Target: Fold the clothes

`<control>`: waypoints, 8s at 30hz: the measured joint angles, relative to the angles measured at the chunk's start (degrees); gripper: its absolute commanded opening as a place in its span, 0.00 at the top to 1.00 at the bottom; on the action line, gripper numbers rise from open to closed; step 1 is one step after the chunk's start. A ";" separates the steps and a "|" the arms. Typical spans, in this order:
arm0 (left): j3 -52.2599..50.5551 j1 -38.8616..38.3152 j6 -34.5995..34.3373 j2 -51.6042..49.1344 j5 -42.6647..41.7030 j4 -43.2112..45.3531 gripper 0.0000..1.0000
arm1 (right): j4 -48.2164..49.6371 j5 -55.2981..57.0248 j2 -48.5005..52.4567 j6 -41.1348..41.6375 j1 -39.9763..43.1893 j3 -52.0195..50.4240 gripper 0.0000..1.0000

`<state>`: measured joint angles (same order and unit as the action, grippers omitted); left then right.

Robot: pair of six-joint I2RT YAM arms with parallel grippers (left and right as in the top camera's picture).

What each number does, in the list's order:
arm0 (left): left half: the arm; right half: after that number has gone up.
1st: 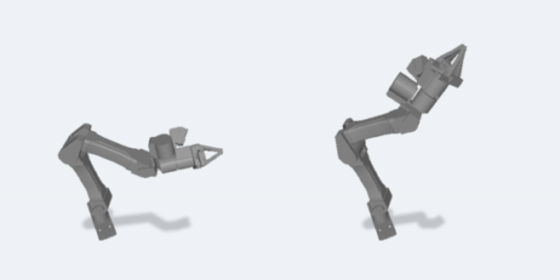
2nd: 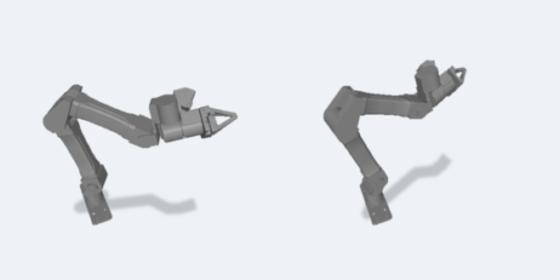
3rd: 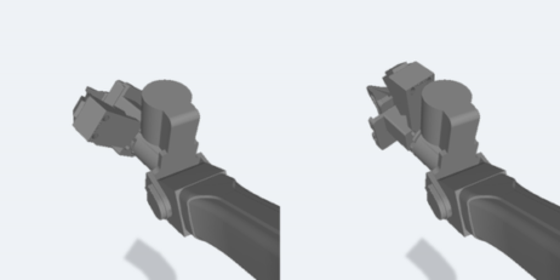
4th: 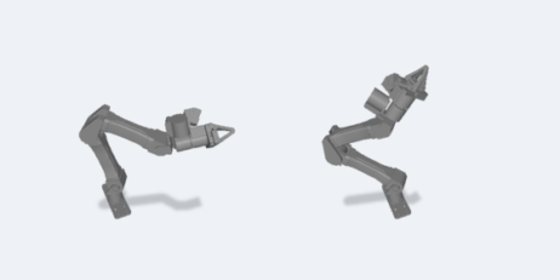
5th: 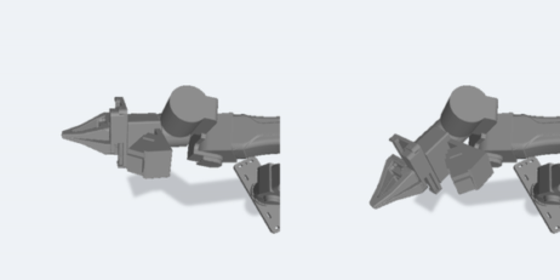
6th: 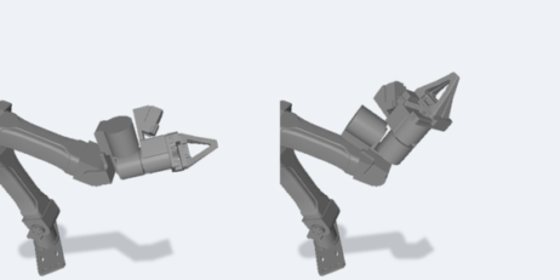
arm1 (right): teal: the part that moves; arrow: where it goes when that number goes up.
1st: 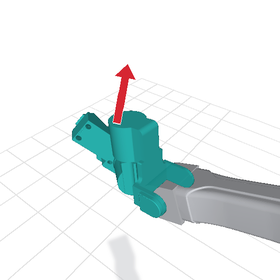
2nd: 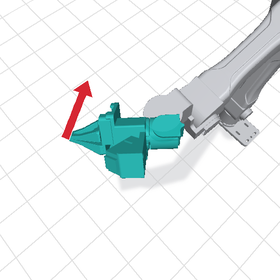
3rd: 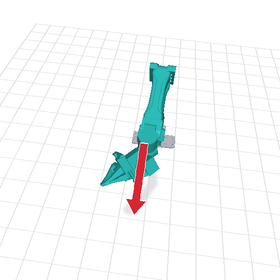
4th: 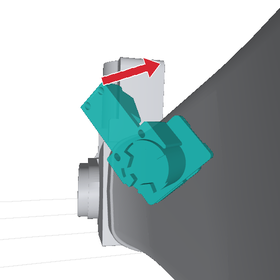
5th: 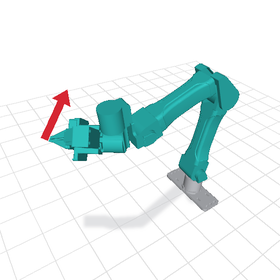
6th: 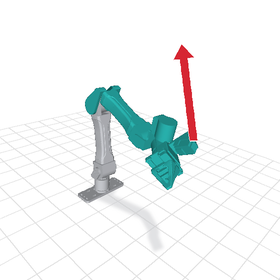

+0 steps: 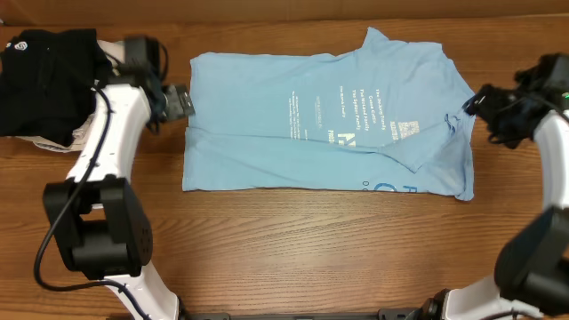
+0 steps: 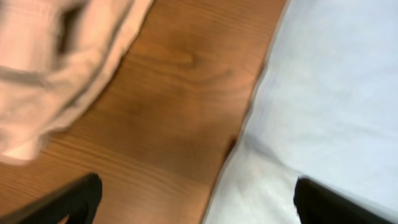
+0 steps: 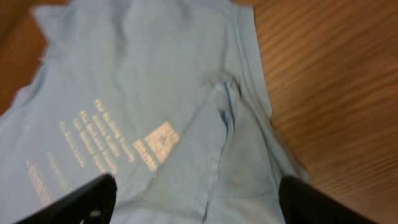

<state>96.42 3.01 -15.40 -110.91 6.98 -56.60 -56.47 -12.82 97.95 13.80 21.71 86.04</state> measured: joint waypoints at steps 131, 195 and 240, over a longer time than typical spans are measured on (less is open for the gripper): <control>-26.84 0.63 -6.78 9.88 1.49 -12.79 0.96 | -11.69 11.34 -7.02 15.72 7.15 -28.83 0.96; 31.45 -2.51 15.37 -30.51 -15.34 5.92 0.02 | -3.54 4.24 -4.22 -0.74 -18.03 8.31 0.10; 37.68 -2.58 13.77 -37.44 -9.77 -0.85 0.09 | -4.00 4.28 -4.22 -0.79 -18.01 8.31 0.12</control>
<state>134.10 0.43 -1.63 -148.35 -2.79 -57.45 -60.47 -8.54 93.73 13.02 3.70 94.35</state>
